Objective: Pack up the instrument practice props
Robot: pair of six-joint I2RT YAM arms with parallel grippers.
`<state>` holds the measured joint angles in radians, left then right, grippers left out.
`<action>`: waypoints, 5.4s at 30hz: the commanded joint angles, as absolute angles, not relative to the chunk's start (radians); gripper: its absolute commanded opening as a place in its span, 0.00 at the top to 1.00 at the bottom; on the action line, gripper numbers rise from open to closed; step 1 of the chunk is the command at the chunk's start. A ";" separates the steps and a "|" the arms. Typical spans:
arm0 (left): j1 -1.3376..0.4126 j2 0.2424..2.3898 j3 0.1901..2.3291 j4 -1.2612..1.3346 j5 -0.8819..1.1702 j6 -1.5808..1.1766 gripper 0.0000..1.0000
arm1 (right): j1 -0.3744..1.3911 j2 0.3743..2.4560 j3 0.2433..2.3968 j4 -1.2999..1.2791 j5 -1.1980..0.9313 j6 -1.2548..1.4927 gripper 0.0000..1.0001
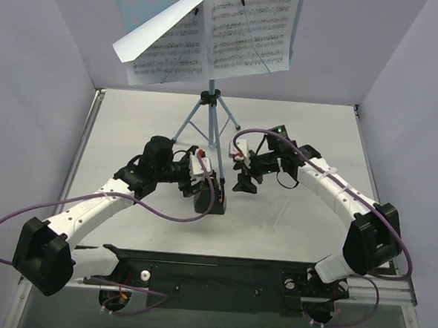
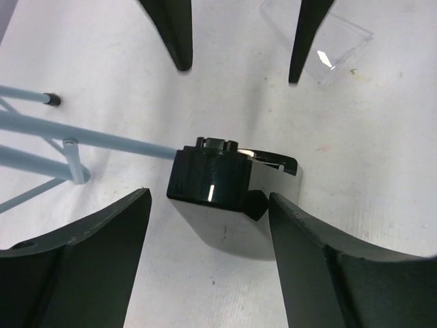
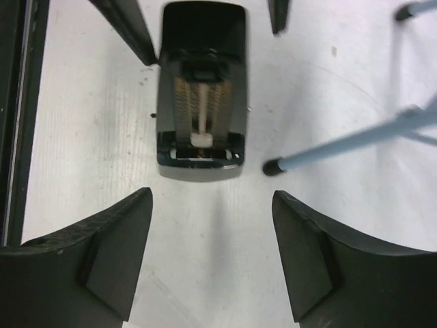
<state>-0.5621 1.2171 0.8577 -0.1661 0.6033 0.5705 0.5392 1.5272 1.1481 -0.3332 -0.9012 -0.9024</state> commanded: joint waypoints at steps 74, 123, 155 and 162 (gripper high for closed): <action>-0.529 0.836 0.657 -0.104 0.341 0.408 0.17 | 0.445 1.769 1.255 -0.764 -0.193 -0.353 0.06; -0.529 0.775 0.563 0.023 0.359 0.374 0.16 | 0.532 1.835 1.066 -0.646 -0.123 -0.543 0.46; -0.643 1.034 0.785 0.175 0.538 0.497 0.16 | 0.483 1.384 1.446 -0.293 -0.574 0.064 1.00; -0.698 1.124 0.842 0.311 0.477 0.373 0.16 | 0.569 1.436 1.505 -0.278 -0.517 0.100 1.00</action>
<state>-0.6811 1.0931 0.7628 0.1711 0.4862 0.4442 0.5152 1.4586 1.4467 -0.3481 -0.5327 0.0509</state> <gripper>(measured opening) 0.837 0.535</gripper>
